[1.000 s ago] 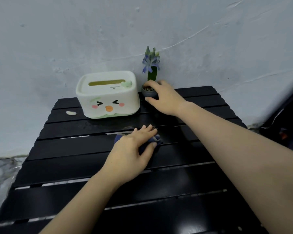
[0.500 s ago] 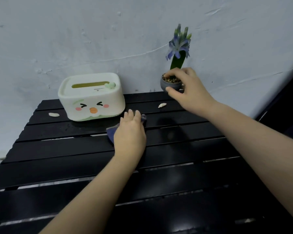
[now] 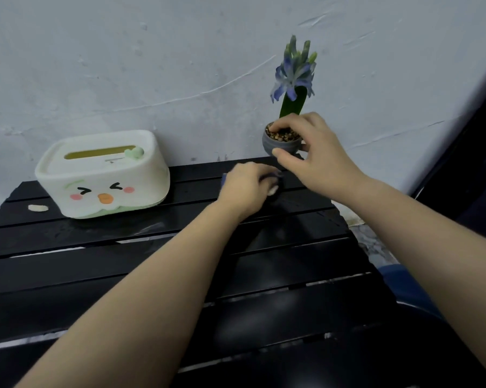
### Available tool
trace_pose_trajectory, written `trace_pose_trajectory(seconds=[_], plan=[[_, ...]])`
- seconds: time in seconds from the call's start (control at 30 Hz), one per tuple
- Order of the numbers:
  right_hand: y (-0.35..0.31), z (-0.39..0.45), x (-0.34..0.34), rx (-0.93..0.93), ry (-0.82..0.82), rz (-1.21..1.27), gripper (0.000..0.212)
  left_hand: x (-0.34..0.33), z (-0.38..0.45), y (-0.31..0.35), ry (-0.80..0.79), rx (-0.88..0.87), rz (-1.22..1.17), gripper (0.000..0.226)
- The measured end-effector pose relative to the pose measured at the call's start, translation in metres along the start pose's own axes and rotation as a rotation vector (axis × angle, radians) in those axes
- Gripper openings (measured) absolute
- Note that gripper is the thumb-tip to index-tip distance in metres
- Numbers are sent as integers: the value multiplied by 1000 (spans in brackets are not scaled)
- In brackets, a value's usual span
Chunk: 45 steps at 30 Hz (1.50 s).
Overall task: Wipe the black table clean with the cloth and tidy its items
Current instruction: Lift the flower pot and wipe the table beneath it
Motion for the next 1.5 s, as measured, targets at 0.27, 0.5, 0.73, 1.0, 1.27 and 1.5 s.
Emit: trace_pose_trajectory(seconds=[0.27,0.5,0.73,1.0,1.27,1.5], plan=[[-18,4,13,45,-19,-24,32,-15,-72,48,-268,-345,-421,23],[-10,13,21,30,-36,-20,31,26,-19,-55,255,291,236,35],[1,22,17,61,-38,11,33,-7,31,7,203,117,71,25],[11,15,29,54,-36,-41,31,-59,27,69,-234,-338,-223,17],[2,17,39,65,-15,-34,31,-55,-31,86,-523,-430,-384,27],[1,16,34,61,-16,-37,32,2,40,-12,89,-10,-260,24]])
Point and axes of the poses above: each hand's wrist, its own z-axis towards the middle knuckle, its own x-axis out of the back of the hand, y = z × x, the point moved 7 cm from there along z, towards the middle knuckle, and after that the axes turned 14 degrees about -y, right-handed, at the moved point
